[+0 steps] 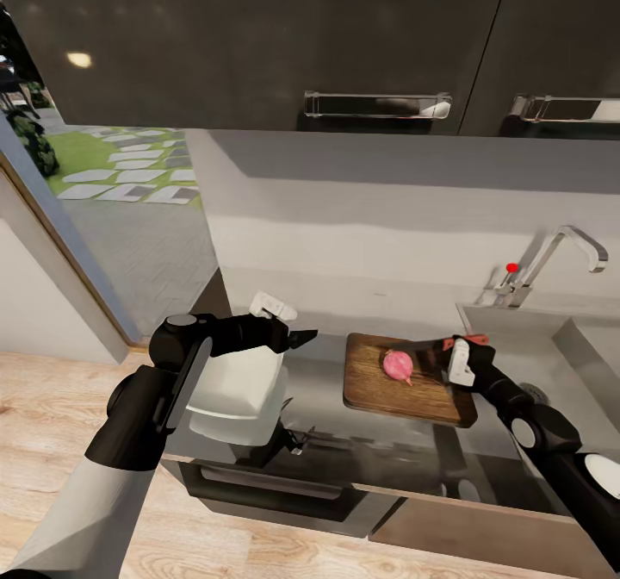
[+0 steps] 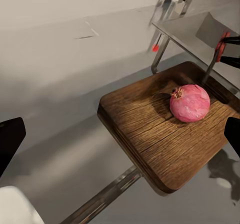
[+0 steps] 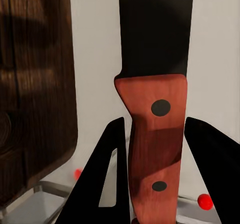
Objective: In the kitchen, take the Vidalia onion out of the sink, dice it on the chopping board with the paring knife, put the diced onion into the bowl on the countertop, then place both the paring knife and the chopping board into the sink.
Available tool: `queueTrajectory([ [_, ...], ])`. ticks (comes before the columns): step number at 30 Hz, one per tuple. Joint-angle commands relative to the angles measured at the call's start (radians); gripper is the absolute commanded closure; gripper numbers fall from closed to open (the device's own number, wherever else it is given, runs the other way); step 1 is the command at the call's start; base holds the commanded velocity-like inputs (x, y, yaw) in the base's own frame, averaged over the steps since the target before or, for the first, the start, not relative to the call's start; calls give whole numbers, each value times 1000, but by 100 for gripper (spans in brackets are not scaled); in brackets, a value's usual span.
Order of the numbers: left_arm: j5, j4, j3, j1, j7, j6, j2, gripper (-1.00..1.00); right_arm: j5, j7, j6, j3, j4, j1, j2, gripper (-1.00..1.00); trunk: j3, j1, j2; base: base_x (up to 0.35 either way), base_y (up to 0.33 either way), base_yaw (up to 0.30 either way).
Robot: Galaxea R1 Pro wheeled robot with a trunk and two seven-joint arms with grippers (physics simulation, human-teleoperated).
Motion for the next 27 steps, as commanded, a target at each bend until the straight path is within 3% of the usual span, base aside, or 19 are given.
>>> queueTrajectory([
  [1, 3, -1, -1, -1, 0, 7, 1, -100, 12, 1, -2, 3, 0, -1, -1, 100, -2, 1, -2, 0, 0, 0],
  [8, 3, -1, -1, -1, 0, 7, 1, -100, 47, -6, -2, 12, 5, -1, -1, 100, -2, 1, -2, 0, 0, 0],
  [22, 3, -1, -1, -1, 0, 7, 1, -100, 59, -8, -2, 15, 23, -1, -1, 100, -2, 1, -2, 0, 0, 0],
  [23, 3, -1, -1, -1, 0, 7, 1, -100, 91, -49, 1, 14, 34, -1, -1, 100, -2, 1, -2, 0, 0, 0],
  [27, 3, -1, -1, -1, 0, 7, 1, -100, 108, -50, 2, 15, 40, -1, -1, 100, -2, 1, -2, 0, 0, 0],
])
